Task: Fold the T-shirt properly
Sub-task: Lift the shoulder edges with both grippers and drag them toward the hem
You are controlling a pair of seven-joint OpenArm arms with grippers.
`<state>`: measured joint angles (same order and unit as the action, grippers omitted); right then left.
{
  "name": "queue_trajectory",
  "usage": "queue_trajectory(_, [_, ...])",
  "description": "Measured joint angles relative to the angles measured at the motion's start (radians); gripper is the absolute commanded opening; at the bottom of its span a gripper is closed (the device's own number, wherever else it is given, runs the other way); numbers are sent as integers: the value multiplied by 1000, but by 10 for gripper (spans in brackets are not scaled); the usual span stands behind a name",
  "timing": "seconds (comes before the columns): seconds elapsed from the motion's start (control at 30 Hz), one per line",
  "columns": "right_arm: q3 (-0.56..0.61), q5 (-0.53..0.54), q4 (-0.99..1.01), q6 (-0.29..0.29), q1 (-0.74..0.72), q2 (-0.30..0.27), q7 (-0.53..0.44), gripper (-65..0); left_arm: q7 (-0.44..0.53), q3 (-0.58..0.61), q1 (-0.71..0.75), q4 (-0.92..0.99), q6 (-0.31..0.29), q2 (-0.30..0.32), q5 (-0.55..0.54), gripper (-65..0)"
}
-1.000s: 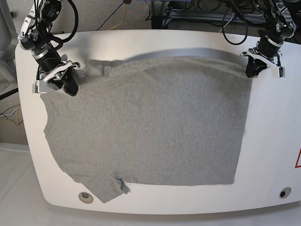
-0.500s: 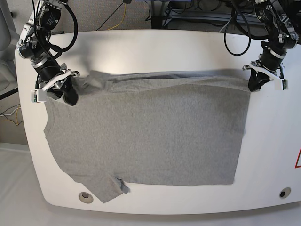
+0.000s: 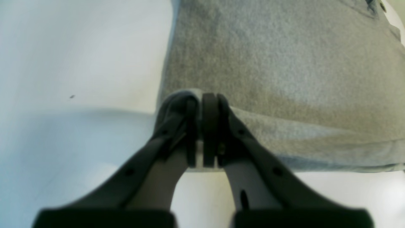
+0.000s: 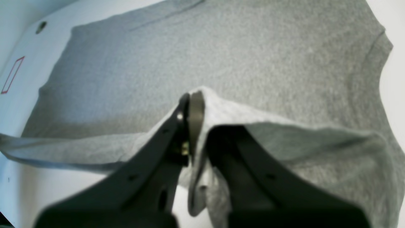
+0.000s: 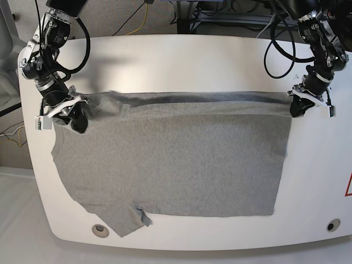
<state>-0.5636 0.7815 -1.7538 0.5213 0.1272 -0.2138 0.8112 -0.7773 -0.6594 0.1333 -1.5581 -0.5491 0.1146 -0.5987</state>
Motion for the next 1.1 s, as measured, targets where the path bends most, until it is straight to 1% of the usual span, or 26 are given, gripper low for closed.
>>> queue_trajectory(0.17, [0,-28,43,-1,-38,0,-8,-650,10,8,-33,47,-2,7,4,-650])
queue_trajectory(0.3, [3,-29,71,-3,-62,-3,-24,-650,17,14,-48,69,-5,11,4,-650])
queue_trajectory(0.5, [16,-27,147,-1,-99,-25,-33,-650,14,33,-67,102,6,27,20,-650])
queue_trajectory(0.53, [17,-32,158,-2,-105,-30,-32,-650,14,34,-71,105,16,31,21,-650])
queue_trajectory(0.67, [23,-45,194,-7,-122,-45,-43,-650,19,39,-82,112,17,47,23,-650])
queue_trajectory(1.1, [27,-60,253,-5,-149,-60,-56,-650,26,37,-94,122,9,51,31,-650])
